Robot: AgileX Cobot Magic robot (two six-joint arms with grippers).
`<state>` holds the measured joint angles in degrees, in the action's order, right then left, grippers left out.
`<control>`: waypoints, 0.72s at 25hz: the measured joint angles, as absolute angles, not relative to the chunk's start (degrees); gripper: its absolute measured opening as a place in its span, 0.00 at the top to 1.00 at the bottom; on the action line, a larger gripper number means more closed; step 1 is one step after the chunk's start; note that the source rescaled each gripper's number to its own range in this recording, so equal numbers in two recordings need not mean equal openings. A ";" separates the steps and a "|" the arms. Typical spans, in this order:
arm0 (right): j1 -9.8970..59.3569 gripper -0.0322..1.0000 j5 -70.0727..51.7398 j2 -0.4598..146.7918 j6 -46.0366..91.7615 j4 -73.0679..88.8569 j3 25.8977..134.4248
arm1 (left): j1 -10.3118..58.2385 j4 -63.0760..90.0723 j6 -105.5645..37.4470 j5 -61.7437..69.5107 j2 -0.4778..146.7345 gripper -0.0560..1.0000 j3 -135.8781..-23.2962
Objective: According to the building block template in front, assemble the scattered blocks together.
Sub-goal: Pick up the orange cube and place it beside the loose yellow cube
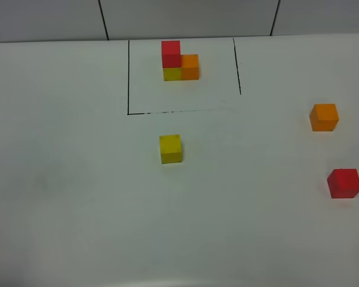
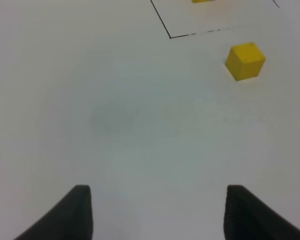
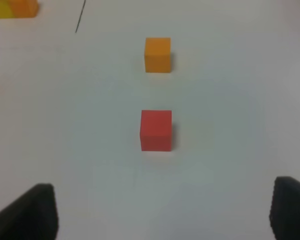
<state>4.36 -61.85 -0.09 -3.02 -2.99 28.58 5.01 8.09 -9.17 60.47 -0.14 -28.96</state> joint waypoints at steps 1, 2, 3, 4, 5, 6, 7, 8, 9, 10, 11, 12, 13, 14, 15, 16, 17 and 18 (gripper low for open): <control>4.36 0.20 -61.89 0.91 -2.88 -2.99 28.58 | 5.01 8.09 -9.17 60.47 -0.14 0.57 -28.96; 4.36 0.16 -61.89 2.31 -2.82 -2.99 28.58 | 5.01 8.09 -9.17 60.47 -0.14 0.57 -28.96; 4.36 0.13 -61.89 4.58 -2.75 -3.13 28.54 | 5.01 8.09 -9.17 60.47 -0.14 0.57 -28.96; 4.36 0.08 -61.89 7.39 -2.64 -3.46 28.54 | 5.01 8.09 -9.17 60.47 -0.14 0.57 -28.96; 4.36 0.04 -61.89 10.19 -2.64 -3.84 28.54 | 5.01 8.09 -9.17 60.47 -0.14 0.57 -28.96; 4.36 0.02 -61.84 13.87 -2.63 -4.16 28.54 | 5.01 8.09 -9.17 60.47 -0.14 0.57 -28.96; 4.36 0.01 -61.68 17.84 -2.63 -4.54 28.82 | 5.01 8.09 -9.17 60.47 -0.14 0.57 -28.96; 4.36 0.00 -61.41 21.96 -2.63 -5.21 29.31 | 5.01 8.09 -9.17 60.47 -0.14 0.57 -28.96; 4.36 0.00 -60.98 25.50 -2.58 -5.88 30.23 | 5.01 8.09 -9.17 60.47 -0.14 0.57 -28.96; 4.36 0.00 -60.35 29.89 -2.43 -6.46 31.49 | 5.01 8.09 -9.17 60.47 -0.14 0.57 -28.96; 4.36 0.00 -59.75 34.37 -2.28 -6.87 33.05 | 5.01 8.09 -9.17 60.47 -0.14 0.57 -28.96; 4.36 0.00 -59.24 38.15 -2.00 -7.14 34.55 | 5.01 8.09 -9.17 60.47 -0.14 0.57 -28.96; 4.36 0.00 -58.80 42.63 -1.70 -7.21 36.46 | 5.01 8.09 -9.17 60.47 -0.14 0.57 -28.96; 4.36 0.00 -58.06 47.02 -1.31 -7.21 38.46 | 5.01 8.09 -9.17 60.47 -0.14 0.57 -28.96; 4.36 0.00 -57.24 51.25 -0.95 -7.21 40.20 | 5.01 8.09 -9.17 60.47 -0.14 0.57 -28.96; 4.36 0.00 -56.53 54.74 -0.69 -7.07 42.26 | 5.01 8.09 -9.17 60.47 -0.14 0.57 -28.96; 4.36 0.00 -55.48 58.96 -0.58 -6.79 44.28 | 5.01 8.09 -9.17 60.47 -0.14 0.57 -28.96; 4.36 0.00 -54.30 63.07 0.00 -6.55 46.32 | 5.01 8.09 -9.17 60.47 -0.14 0.57 -28.96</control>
